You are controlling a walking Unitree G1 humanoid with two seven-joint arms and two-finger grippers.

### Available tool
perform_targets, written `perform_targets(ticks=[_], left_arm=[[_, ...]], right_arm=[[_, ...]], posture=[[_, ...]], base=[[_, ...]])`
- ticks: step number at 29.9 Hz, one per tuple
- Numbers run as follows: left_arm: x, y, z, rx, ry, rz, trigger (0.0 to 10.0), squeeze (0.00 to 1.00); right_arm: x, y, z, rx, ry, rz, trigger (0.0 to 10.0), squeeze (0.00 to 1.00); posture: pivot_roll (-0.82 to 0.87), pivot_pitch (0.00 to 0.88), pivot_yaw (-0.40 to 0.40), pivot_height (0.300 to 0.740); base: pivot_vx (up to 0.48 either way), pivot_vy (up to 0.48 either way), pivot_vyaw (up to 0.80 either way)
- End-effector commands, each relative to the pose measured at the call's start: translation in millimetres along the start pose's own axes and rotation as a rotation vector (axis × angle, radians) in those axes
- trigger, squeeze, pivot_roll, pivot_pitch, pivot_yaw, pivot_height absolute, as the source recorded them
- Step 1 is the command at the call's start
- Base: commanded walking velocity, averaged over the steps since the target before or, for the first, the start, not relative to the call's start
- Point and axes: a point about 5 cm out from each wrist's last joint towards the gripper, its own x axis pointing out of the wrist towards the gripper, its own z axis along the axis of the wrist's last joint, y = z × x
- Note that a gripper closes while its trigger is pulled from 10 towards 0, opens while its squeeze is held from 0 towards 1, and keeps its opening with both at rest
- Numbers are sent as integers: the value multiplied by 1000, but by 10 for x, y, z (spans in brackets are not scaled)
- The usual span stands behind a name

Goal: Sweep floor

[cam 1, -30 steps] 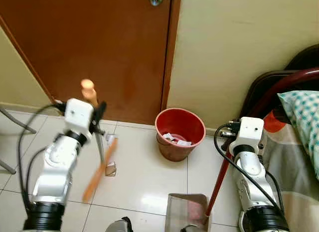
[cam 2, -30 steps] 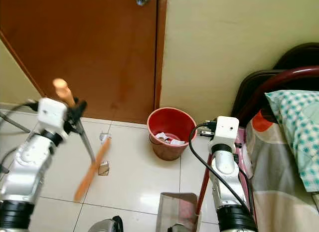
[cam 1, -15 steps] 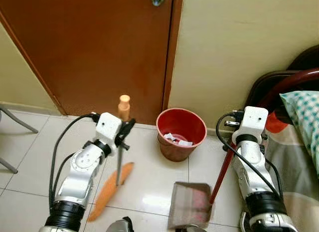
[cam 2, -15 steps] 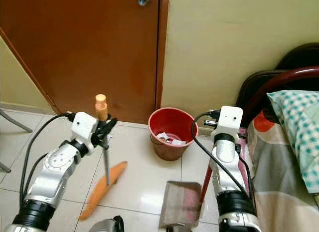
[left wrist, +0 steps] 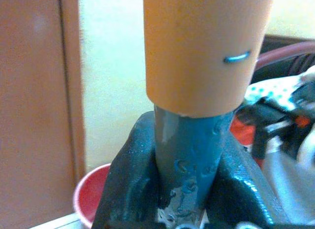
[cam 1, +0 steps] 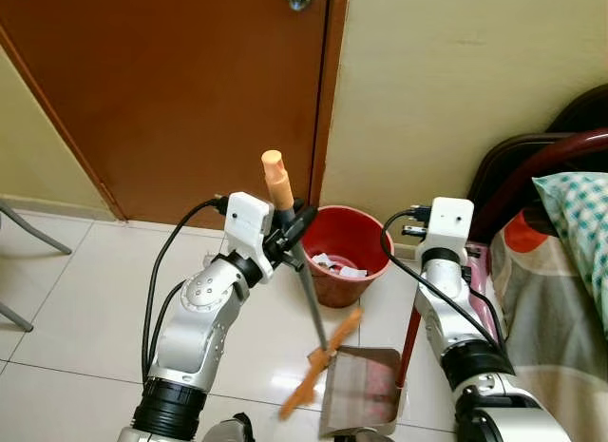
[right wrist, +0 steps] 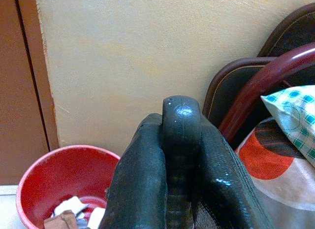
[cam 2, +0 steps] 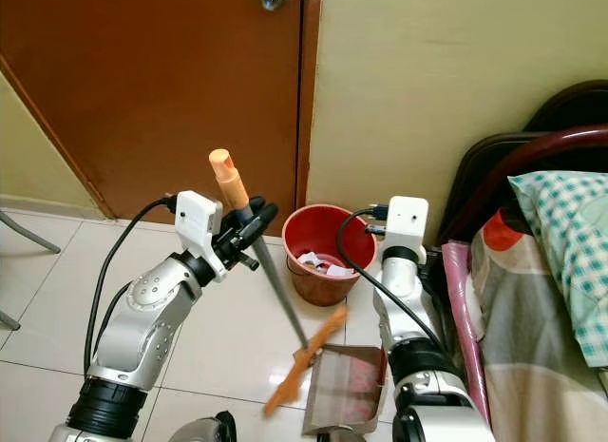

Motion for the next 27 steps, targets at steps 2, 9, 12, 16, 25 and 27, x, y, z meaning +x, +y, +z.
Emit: perform_targets(ticks=[2,9,12,16,25,27], left_arm=[[61,-82,187,-46,-73,-38,10000,0],[104,191,543,-212,-238,143,10000,0],[55,392,649,-171,-270,229,10000,0],[-71,639,791,-58,-277,314,10000,0],[-334,748,780,74,-207,329,10000,0],[-386,730,720,87,-178,311,10000,0]], right_arm=[[2,62,13,-25,-14,15,10000,0],[-28,146,-26,-15,-11,45,10000,0],[-24,129,-27,-27,-17,50,10000,0],[-29,67,-62,-51,-21,65,10000,0],[-84,-109,-187,-41,4,86,10000,0],[-85,-164,-221,-31,20,83,10000,0]], posture=[[126,180,-22,740],[127,180,-32,740],[130,178,-36,740],[136,178,-40,740],[142,181,-41,740],[142,181,-41,740]], base=[[0,0,0],[0,0,0],[0,0,0],[0,0,0],[0,0,0],[0,0,0]])
